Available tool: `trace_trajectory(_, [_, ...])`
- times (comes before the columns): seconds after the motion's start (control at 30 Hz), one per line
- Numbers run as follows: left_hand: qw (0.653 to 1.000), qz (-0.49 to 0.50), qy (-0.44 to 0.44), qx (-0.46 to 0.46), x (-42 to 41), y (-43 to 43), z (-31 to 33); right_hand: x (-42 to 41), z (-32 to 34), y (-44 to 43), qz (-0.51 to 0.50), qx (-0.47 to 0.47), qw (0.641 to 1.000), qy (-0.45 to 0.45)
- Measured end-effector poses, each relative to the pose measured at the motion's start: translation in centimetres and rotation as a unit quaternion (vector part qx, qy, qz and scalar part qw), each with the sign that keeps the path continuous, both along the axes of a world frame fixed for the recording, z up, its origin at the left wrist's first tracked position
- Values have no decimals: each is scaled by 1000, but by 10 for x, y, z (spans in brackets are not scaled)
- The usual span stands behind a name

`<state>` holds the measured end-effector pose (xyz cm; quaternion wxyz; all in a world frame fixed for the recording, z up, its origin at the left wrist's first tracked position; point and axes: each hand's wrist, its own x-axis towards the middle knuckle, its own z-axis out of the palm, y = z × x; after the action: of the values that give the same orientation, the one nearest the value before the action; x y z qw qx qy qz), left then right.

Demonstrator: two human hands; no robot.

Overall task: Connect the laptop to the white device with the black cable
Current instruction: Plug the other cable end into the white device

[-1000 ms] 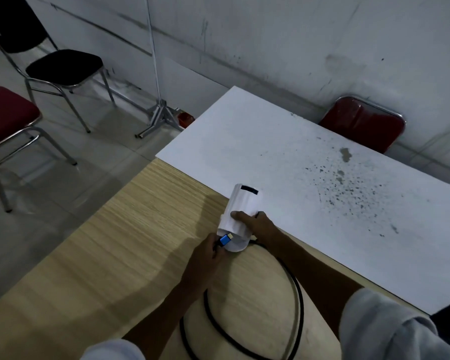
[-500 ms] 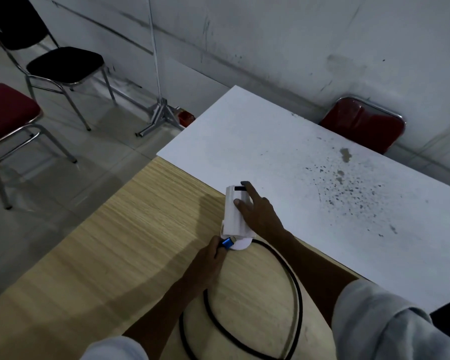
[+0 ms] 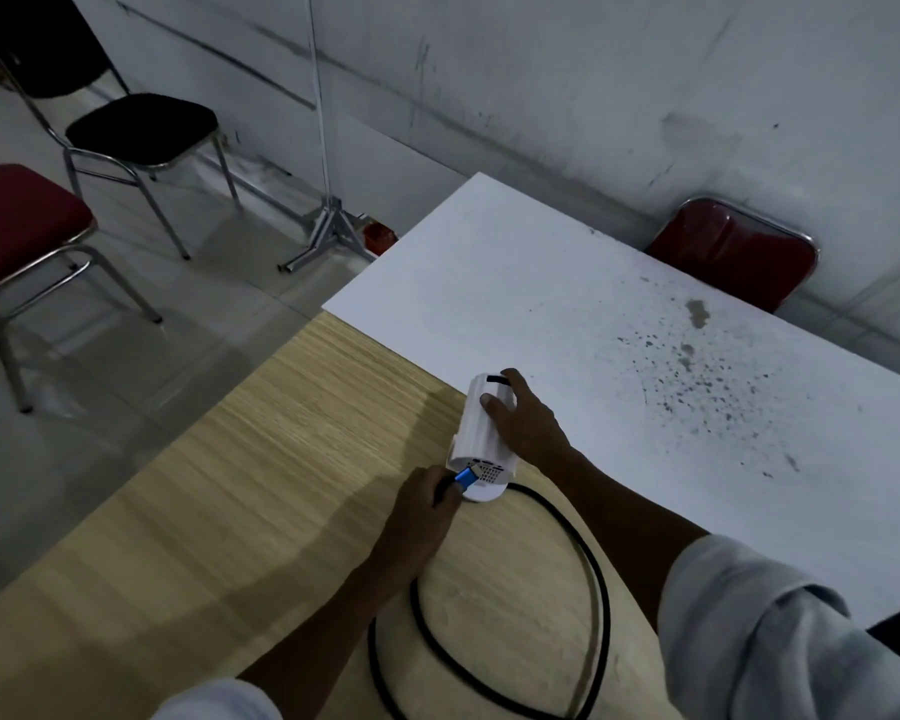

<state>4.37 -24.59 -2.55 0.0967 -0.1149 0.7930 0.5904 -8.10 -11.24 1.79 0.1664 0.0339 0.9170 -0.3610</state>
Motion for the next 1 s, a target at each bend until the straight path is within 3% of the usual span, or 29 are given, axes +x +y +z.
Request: trace_trajectory(1.0, [997,-6,-59,44,-1,-14,22,19,0,4,-91,-69,993,-32])
